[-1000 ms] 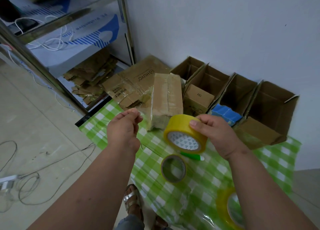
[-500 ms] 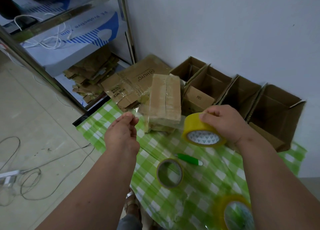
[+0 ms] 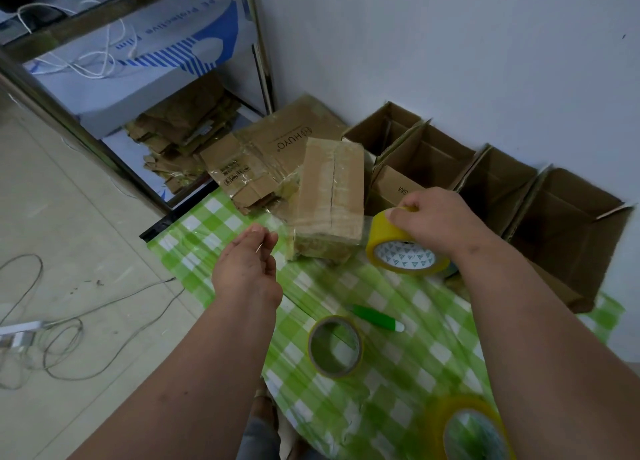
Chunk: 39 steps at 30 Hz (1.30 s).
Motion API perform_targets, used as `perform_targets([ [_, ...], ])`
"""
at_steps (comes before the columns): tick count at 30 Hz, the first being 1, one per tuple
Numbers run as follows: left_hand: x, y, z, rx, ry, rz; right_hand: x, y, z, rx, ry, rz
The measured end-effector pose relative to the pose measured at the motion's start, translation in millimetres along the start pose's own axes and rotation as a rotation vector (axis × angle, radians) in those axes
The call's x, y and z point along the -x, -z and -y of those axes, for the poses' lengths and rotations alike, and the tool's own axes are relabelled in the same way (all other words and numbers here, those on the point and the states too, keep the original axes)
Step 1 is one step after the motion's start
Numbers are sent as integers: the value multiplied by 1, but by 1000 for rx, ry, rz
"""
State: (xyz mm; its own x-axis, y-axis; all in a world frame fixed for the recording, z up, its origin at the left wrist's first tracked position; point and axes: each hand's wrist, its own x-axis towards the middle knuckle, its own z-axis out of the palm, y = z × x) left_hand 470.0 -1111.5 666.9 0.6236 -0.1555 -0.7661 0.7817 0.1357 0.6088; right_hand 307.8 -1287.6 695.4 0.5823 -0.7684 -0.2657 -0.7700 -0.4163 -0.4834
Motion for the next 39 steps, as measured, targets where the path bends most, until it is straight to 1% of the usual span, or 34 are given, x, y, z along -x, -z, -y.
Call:
perform_targets([
  [6,-7,-1,6,5,-4,-31,-10,-1,-1,20,-3,67],
  [11,-15,1,11,-18,34,-71,-15,-9,-4,8,-13,106],
  [16,-27,2,18,-111,120,-141,-18,-21,-5,49,5,136],
  [20,-35,4,23,-242,107,-149,-19,-26,-5,46,22,116],
  [22,-37,2,26,-342,61,-130,-19,-27,-5,57,27,116],
  [28,-42,-6,28,-750,-135,-29,-17,-31,-8,102,39,76],
  [32,-47,-8,21,-984,-246,30,-14,-34,-9,72,40,40],
  [34,-46,-6,19,-1008,-299,38,-11,-35,-7,34,36,25],
  [37,-40,-8,17,-968,-456,174,-9,-38,-3,-58,17,18],
  [39,-34,-8,18,-907,-470,203,-7,-39,-2,-110,-3,5],
])
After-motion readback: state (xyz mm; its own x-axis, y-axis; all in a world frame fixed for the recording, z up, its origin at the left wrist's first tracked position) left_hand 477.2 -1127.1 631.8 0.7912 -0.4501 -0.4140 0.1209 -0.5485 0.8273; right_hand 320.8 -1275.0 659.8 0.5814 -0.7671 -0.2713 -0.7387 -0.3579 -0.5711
